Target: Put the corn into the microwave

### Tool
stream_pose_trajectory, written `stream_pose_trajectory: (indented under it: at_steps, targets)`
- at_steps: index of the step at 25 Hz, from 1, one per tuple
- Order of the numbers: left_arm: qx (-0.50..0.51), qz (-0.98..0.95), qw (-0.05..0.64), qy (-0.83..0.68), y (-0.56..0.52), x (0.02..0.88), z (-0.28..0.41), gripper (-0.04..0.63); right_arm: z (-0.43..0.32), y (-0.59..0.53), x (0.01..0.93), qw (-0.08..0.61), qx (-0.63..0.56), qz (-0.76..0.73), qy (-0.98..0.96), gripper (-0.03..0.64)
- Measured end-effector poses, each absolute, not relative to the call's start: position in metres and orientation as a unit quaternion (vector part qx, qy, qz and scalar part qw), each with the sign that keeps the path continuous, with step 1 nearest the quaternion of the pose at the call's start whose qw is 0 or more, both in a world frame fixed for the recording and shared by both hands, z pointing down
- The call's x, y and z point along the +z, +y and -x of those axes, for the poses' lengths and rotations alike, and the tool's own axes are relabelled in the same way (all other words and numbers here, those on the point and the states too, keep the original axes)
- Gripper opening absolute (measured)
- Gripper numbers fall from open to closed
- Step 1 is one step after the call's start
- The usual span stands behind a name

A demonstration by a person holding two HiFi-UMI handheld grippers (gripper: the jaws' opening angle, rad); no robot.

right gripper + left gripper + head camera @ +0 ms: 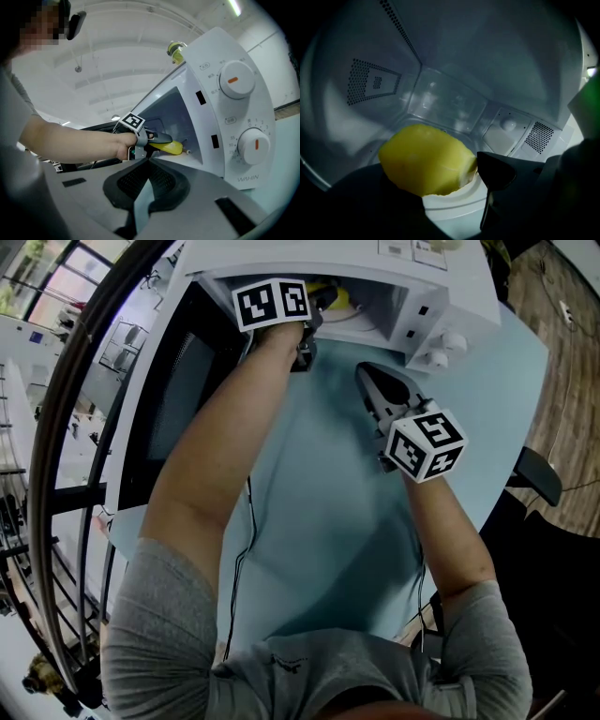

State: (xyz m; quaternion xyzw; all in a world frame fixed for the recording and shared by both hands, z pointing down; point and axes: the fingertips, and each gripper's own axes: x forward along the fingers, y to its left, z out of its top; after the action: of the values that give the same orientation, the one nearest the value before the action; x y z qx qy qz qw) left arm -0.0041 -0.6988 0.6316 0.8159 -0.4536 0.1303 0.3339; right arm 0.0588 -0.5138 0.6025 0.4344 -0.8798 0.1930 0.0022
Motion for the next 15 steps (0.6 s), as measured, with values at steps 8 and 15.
stream_pose_trajectory:
  at_steps: [8,15]
  targets:
    - [0.139,-0.798,0.347,-0.474,-0.696,0.637,0.011,0.393,-0.056,-0.512,0.605,0.003,0.195,-0.431,-0.881,0.018]
    - [0.114,-0.801,0.359,-0.465,-0.686,0.641,0.016,0.393,-0.052,-0.511,0.600,0.001,0.194,-0.425,-0.884,0.018]
